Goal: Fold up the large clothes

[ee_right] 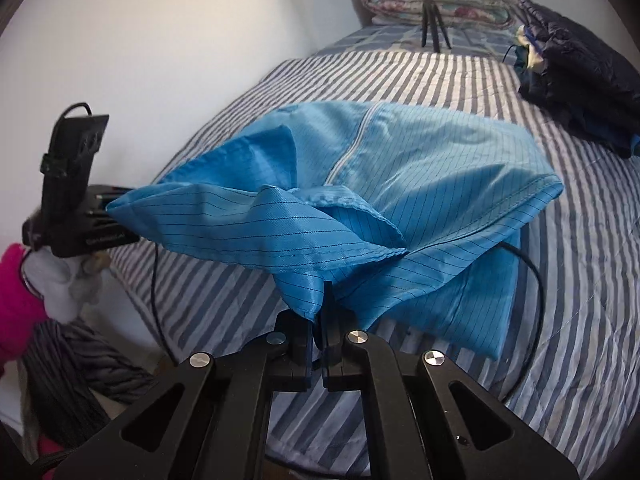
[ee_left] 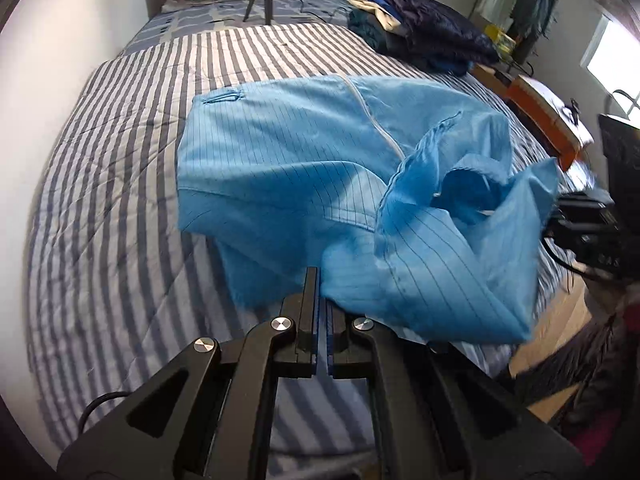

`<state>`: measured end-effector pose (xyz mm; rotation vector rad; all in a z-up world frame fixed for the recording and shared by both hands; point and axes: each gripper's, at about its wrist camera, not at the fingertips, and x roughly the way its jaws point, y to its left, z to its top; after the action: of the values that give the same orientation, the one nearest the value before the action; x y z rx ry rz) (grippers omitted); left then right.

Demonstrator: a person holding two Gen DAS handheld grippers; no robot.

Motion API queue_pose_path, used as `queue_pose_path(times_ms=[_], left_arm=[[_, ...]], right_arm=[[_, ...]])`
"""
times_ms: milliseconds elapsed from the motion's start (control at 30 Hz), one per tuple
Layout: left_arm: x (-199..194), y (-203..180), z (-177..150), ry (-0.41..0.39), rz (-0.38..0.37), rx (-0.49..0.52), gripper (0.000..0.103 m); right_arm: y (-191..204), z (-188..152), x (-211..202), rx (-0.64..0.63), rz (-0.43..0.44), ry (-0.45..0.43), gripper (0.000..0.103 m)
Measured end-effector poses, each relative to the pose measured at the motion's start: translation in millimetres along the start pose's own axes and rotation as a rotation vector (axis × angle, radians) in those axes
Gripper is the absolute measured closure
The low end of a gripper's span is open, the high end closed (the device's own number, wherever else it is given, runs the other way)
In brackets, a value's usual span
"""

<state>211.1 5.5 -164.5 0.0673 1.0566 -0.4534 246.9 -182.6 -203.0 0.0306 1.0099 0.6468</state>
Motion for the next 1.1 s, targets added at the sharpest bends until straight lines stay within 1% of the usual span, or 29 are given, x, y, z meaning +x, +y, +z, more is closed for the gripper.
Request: queue_pose_path(times_ms=[33,100,167,200,233,300,367,400,433,467,500,533,567,633,667,700,767,833,900,933,967,1000,1067,1100], left_arm=[[-7,-1,-5,0.005,-0.004,0.01,0.103],[-19,0,-12,0.005,-0.024,0.016,0.1],[-32,4,-18,-0.006,-0.041,0.002,0.084],[-39,8,-19,-0.021,-0.054,-0.014,0.08],[-45,14,-20,-0.038,-0.067,-0.039,0.075],[-55,25,-17,-0.068,-0.089,-0.098,0.075],[-59,40,-9,-0.092,-0.101,-0.165,0.073],[-59,48,-5,-0.098,-0.103,-0.202,0.071],[-57,55,-1,-0.103,-0.105,-0.236,0.064],[-53,66,3,-0.104,-0.117,-0.289,0.06],[-47,75,7,-0.097,-0.128,-0.337,0.06],[-40,83,11,-0.083,-0.132,-0.379,0.06],[-35,88,12,-0.075,-0.125,-0.398,0.06],[-23,97,19,-0.065,-0.083,-0.429,0.06],[-20,97,21,-0.064,-0.072,-0.427,0.06],[-16,98,26,-0.065,-0.058,-0.425,0.06],[-13,95,34,-0.073,-0.062,-0.418,0.06],[-10,88,41,-0.085,-0.069,-0.393,0.06],[-3,77,50,-0.079,-0.045,-0.335,0.06],[4,73,54,-0.063,-0.02,-0.302,0.06],[10,72,55,-0.046,-0.01,-0.293,0.06],[20,73,55,-0.023,0.005,-0.287,0.06],[40,75,50,0.028,0.067,-0.261,0.06],[50,76,44,0.063,0.101,-0.245,0.06]], right_arm=[[1,-3,-3,-0.01,0.012,0.007,0.099],[4,-7,-11,-0.042,0.015,0.024,0.098],[3,-8,-21,-0.049,0.031,0.029,0.097],[0,-8,-26,-0.045,0.046,0.029,0.095],[-2,-9,-30,-0.042,0.056,0.028,0.095],[-8,-11,-41,-0.029,0.081,0.017,0.095],[-14,-13,-53,-0.005,0.119,-0.017,0.095],[-18,-12,-58,0.015,0.137,-0.042,0.092],[-21,-12,-64,0.034,0.136,-0.067,0.086],[-26,-9,-69,0.062,0.122,-0.095,0.081],[-34,-6,-71,0.093,0.095,-0.121,0.069],[-42,-5,-73,0.122,0.053,-0.144,0.062],[-49,-3,-72,0.148,0.004,-0.165,0.062],[-64,3,-65,0.185,-0.092,-0.178,0.062],[-69,4,-61,0.199,-0.122,-0.178,0.062],[-75,8,-56,0.221,-0.131,-0.179,0.062],[-76,15,-50,0.228,-0.124,-0.19,0.062],[-67,27,-41,0.173,-0.141,-0.204,0.063],[-60,38,-27,0.126,-0.139,-0.192,0.063],[-60,43,-21,0.118,-0.139,-0.183,0.063],[-65,45,-18,0.116,-0.144,-0.176,0.063],[-68,47,-8,0.12,-0.167,-0.153,0.063],[-80,43,9,0.154,-0.219,-0.091,0.063],[-90,34,18,0.197,-0.228,-0.045,0.063]])
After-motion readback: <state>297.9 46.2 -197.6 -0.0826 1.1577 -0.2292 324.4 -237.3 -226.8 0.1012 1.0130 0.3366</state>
